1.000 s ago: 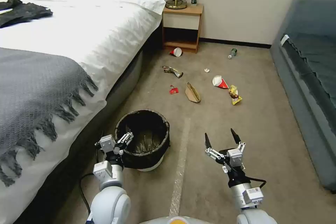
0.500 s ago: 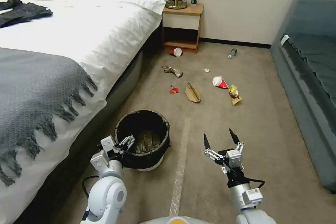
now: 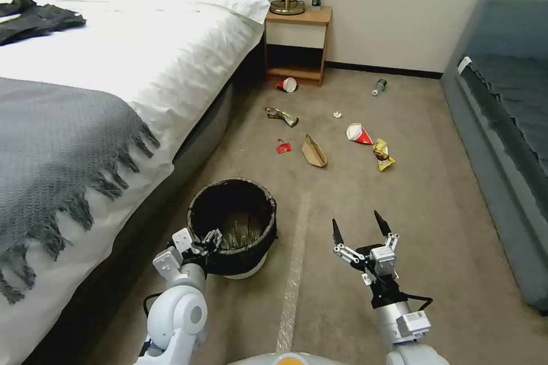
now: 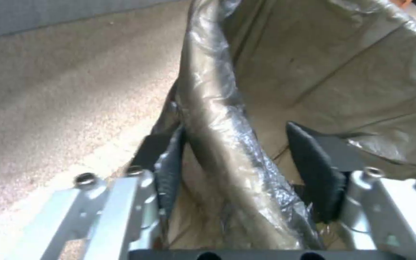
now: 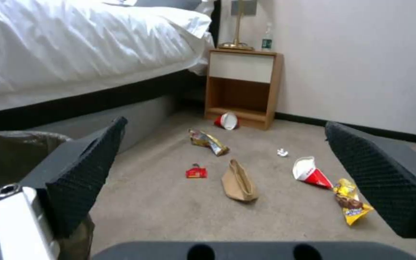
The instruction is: Pick up the trash can from the floor.
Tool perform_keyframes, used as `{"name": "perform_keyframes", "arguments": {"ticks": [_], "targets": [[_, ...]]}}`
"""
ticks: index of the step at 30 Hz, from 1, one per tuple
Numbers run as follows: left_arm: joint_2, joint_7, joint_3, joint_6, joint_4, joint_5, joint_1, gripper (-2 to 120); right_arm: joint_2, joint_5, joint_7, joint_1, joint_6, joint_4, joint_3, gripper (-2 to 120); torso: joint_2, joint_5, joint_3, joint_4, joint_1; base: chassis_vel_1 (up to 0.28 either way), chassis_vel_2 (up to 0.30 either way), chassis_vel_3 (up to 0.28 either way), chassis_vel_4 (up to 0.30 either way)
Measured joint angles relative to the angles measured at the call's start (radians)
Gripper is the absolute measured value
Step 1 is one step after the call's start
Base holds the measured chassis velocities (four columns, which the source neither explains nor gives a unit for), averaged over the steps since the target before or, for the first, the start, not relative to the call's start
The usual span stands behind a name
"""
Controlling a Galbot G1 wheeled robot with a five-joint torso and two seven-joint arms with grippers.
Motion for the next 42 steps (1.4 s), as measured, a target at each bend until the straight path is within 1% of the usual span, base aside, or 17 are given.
{"name": "perform_keyframes", "arguments": {"ticks": [2,3,5,6,8,9,11,13,21,23,24,26,29,31,32,34,42], "targets": [[-0.001,0.000,-0.001,-0.016,0.008,0.001,0.000,39,0.000,0.002,-0.003,0.000,-0.001,0.000,0.000,100,0.000,0.0000,0.000,0.0000,0.000,0.000,0.000,0.000,0.000],[-0.001,0.000,-0.001,-0.016,0.008,0.001,0.000,39,0.000,0.002,-0.003,0.000,-0.001,0.000,0.000,100,0.000,0.0000,0.000,0.0000,0.000,0.000,0.000,0.000,0.000],[0.001,0.001,-0.003,-0.026,0.016,0.002,0.000,27,0.001,0.003,-0.006,-0.002,-0.006,0.000,0.000,100,0.000,0.0000,0.000,-0.0001,0.000,0.000,0.000,0.000,0.000],[0.001,0.001,-0.003,-0.026,0.016,0.002,0.000,27,0.001,0.003,-0.006,-0.002,-0.006,0.000,0.000,100,0.000,0.0000,0.000,-0.0001,0.000,0.000,0.000,0.000,0.000],[0.002,0.002,-0.005,-0.034,0.023,0.004,-0.002,19,0.001,0.004,-0.007,-0.002,-0.008,0.001,-0.002,100,0.000,0.0000,0.000,-0.0001,0.000,0.000,0.000,0.000,0.000],[0.002,0.002,-0.005,-0.034,0.023,0.004,-0.002,19,0.001,0.004,-0.007,-0.002,-0.008,0.001,-0.002,100,0.000,0.0000,0.000,-0.0001,0.000,0.000,0.000,0.000,0.000],[0.004,0.004,-0.006,-0.045,0.027,0.008,-0.002,7,0.001,0.004,-0.007,-0.001,-0.011,0.004,-0.002,100,0.000,0.0000,0.000,-0.0001,0.000,0.000,0.000,0.000,0.000],[0.005,0.005,-0.006,-0.049,0.028,0.010,-0.003,4,0.001,0.005,-0.007,-0.001,-0.011,0.005,-0.001,100,0.000,-0.0001,0.000,-0.0001,0.000,0.000,0.000,0.000,0.000],[0.012,0.020,-0.003,-0.103,0.023,0.064,0.002,3,0.001,0.005,-0.013,-0.005,-0.013,0.005,0.003,100,0.000,-0.0002,0.000,0.0000,0.000,0.000,0.000,0.000,0.000],[0.017,0.043,0.003,-0.125,-0.022,0.109,0.025,3,0.001,0.004,-0.013,-0.005,-0.015,0.003,0.003,100,0.000,0.0000,0.000,-0.0001,0.000,0.000,0.000,0.000,0.000],[0.017,0.043,0.003,-0.125,-0.022,0.109,0.025,3,0.001,0.004,-0.013,-0.005,-0.015,0.003,0.003,100,0.000,0.0000,0.000,-0.0001,0.000,0.000,0.000,0.000,0.000],[0.022,0.069,0.014,-0.160,-0.065,0.173,0.053,3,0.001,0.004,-0.023,-0.005,-0.030,0.006,0.003,100,0.000,0.0000,0.000,-0.0001,0.000,0.000,0.000,0.000,0.000],[0.025,0.070,0.019,-0.164,-0.093,0.184,0.068,3,0.001,0.004,-0.025,-0.006,-0.040,0.009,0.003,100,0.000,0.0000,0.000,-0.0001,0.000,0.000,0.000,0.000,0.000],[0.027,0.072,0.031,-0.165,-0.162,0.202,0.095,3,0.001,0.006,-0.025,0.000,-0.043,0.009,0.004,100,0.000,0.0000,0.000,0.0000,0.000,0.000,0.000,0.000,0.000],[0.027,0.072,0.031,-0.165,-0.162,0.202,0.095,3,0.001,0.006,-0.025,0.000,-0.043,0.009,0.004,100,0.000,0.0000,0.000,0.0000,0.000,0.000,0.000,0.000,0.000],[0.026,0.069,0.038,-0.166,-0.207,0.219,0.108,3,0.001,0.009,-0.025,0.001,-0.044,0.006,0.006,100,0.000,0.0000,0.000,-0.0001,0.000,0.000,0.000,0.000,0.000],[0.023,0.050,0.047,-0.167,-0.241,0.233,0.118,3,0.001,0.015,-0.023,0.004,-0.044,0.000,0.009,100,0.000,-0.0001,0.000,-0.0001,0.000,0.000,0.000,0.000,0.000]]}}
